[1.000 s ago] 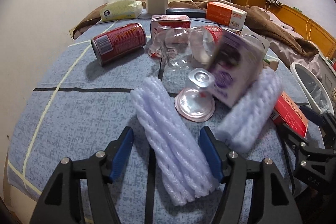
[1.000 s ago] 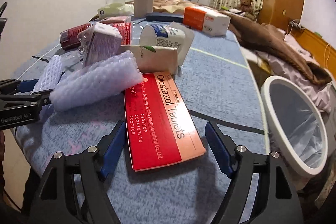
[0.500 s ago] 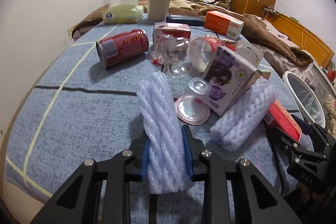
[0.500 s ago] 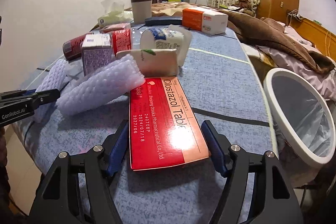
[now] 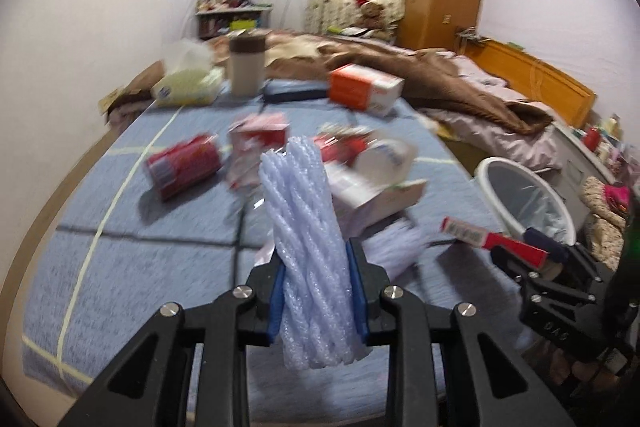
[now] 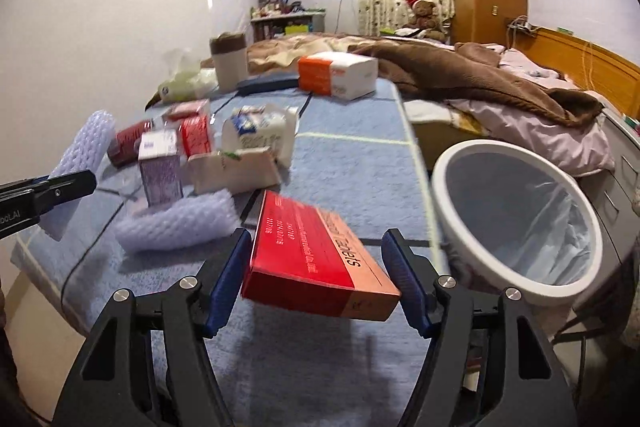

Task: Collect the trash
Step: 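Carry the foam net and red box over the white wastebasket with both tools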

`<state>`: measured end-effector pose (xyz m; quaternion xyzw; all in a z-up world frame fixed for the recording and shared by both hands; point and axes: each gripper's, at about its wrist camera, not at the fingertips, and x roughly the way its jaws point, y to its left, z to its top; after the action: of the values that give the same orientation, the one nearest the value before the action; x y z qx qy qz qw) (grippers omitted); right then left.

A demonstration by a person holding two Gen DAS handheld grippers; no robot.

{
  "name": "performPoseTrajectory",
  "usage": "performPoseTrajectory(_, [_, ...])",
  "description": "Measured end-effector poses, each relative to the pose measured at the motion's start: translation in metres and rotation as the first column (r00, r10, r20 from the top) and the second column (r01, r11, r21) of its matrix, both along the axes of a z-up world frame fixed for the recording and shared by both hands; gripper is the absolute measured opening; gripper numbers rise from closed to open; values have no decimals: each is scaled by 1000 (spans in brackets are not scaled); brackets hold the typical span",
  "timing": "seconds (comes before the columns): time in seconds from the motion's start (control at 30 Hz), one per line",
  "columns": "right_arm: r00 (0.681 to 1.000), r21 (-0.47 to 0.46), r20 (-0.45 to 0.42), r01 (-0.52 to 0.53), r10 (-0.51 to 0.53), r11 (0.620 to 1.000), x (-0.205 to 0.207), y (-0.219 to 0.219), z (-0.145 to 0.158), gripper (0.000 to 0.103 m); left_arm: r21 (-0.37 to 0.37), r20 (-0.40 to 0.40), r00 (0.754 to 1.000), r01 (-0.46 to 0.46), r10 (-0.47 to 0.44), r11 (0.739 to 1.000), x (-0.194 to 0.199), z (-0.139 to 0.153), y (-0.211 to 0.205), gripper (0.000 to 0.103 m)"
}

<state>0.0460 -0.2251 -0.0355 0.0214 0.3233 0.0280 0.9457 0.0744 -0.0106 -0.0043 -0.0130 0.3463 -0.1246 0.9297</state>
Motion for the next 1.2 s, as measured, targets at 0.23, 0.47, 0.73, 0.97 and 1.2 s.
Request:
performPoseTrajectory(0.23, [997, 49, 51, 51, -53, 998, -6, -27, 16, 61, -8, 27, 990, 136, -136, 991, 9, 15, -53, 29])
performPoseTrajectory(0.47, [994, 200, 46, 87, -98, 976, 1, -60, 14, 17, 11, 37, 976, 216, -216, 976, 12, 17, -90, 29])
performPoseTrajectory(0.73, [998, 212, 55, 13, -25, 977, 14, -52, 11, 17, 24, 27, 973, 231, -231, 973, 13, 17, -101, 29])
performPoseTrajectory(0.97, [990, 154, 104, 82, -98, 985, 4, -84, 30, 17, 8, 34, 940, 339, -339, 941, 24, 26, -142, 29])
performPoseTrajectory(1.2, [974, 105, 107, 188, -199, 977, 8, -130, 37, 17, -21, 8, 878, 479, -479, 878, 38, 28, -211, 29])
